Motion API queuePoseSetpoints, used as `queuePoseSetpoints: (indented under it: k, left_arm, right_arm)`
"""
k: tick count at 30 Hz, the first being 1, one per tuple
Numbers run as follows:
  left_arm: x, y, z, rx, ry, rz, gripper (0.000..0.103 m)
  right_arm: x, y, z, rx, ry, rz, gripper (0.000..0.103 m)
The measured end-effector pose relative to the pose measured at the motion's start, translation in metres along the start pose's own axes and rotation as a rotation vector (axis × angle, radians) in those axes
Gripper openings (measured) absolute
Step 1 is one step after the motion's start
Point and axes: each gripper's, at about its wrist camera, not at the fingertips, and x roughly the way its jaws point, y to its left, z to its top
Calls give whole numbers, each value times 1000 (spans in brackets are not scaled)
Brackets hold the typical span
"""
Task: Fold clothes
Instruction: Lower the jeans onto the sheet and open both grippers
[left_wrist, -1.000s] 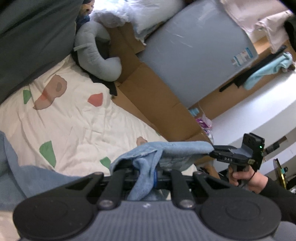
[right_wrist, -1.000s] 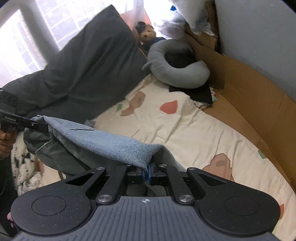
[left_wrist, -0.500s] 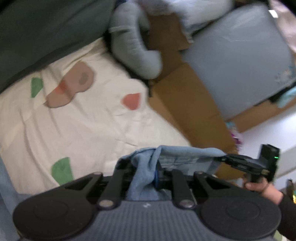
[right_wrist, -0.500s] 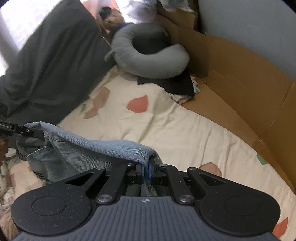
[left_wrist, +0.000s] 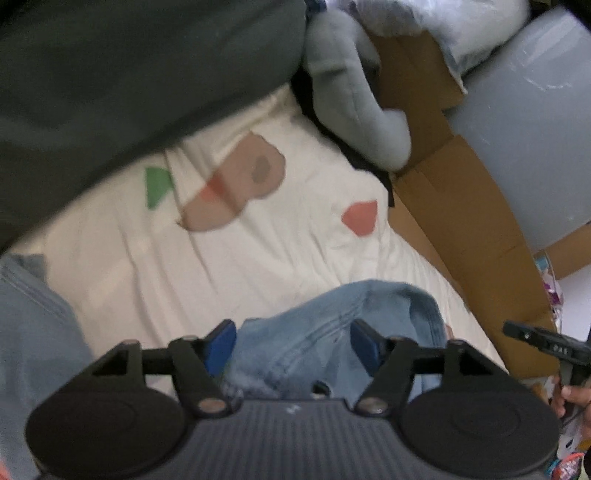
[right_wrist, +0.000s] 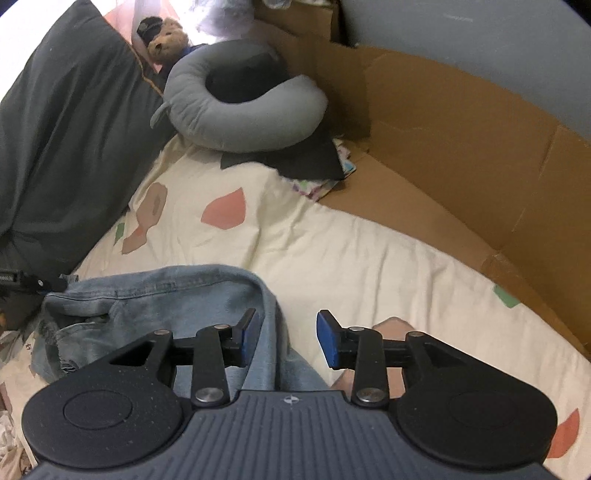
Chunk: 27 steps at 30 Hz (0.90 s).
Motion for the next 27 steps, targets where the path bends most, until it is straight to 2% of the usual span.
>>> queuePoseSetpoints:
  k: [4,10,14,18,27]
  left_arm:
    - [-22,-4,-5,31,-2,10,72]
    - [-55,-4,-40,4,-29,51,73]
    - [-76,-2,-75,-34,-32,57,77]
    - [-90,-5,-115,-89,-7,60,78]
    - [-98,-26,-192,-103,37,66,78]
  right_arm:
    - [-19,1,-5,-13,-11,14,47]
    - [-53,1,-36,-38,-15,71,50]
    - [-70,-5,-66,-42,8,89,52]
    - [-82,-12,-100,-40,33,103,54]
    - [-92,-24,-172,39,70,123,54]
